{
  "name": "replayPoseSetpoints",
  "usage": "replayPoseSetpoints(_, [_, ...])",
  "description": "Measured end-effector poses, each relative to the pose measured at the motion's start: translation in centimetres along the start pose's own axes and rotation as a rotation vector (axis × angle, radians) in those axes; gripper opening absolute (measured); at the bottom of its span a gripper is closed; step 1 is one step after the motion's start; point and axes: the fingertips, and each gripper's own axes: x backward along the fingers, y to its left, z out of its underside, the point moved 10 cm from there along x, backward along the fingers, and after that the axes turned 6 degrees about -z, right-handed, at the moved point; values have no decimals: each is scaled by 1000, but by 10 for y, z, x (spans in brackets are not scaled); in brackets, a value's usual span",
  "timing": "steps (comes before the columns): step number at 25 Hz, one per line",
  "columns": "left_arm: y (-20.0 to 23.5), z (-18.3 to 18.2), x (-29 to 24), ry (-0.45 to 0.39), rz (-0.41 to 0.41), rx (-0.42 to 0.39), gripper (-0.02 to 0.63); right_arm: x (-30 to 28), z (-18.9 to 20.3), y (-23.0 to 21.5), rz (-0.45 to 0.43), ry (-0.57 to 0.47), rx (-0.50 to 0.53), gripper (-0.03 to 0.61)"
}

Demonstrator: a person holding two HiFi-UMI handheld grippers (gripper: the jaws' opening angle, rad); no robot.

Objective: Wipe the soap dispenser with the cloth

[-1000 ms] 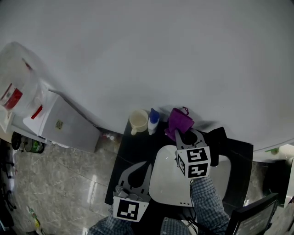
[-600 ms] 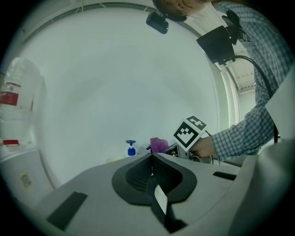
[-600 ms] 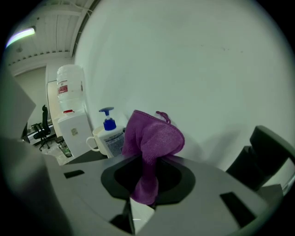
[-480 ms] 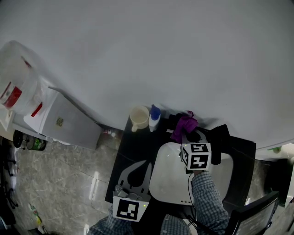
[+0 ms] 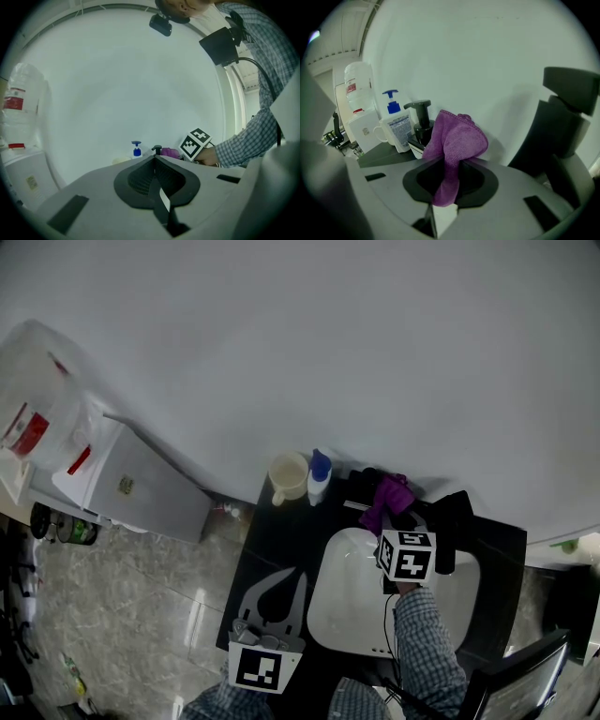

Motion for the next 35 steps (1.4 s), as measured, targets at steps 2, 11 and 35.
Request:
replayPoseSetpoints(2, [3,1,2,-2,-13,8,2,0,5,-2,26,7,6,78])
replayPoseSetpoints(11, [5,0,11,-33,-44,145,2,55,1,24,121,-128,24,78])
replayPoseSetpoints(35, [-7,-12,47,-130,144,100,2,223,21,103,191,-421,-21,78])
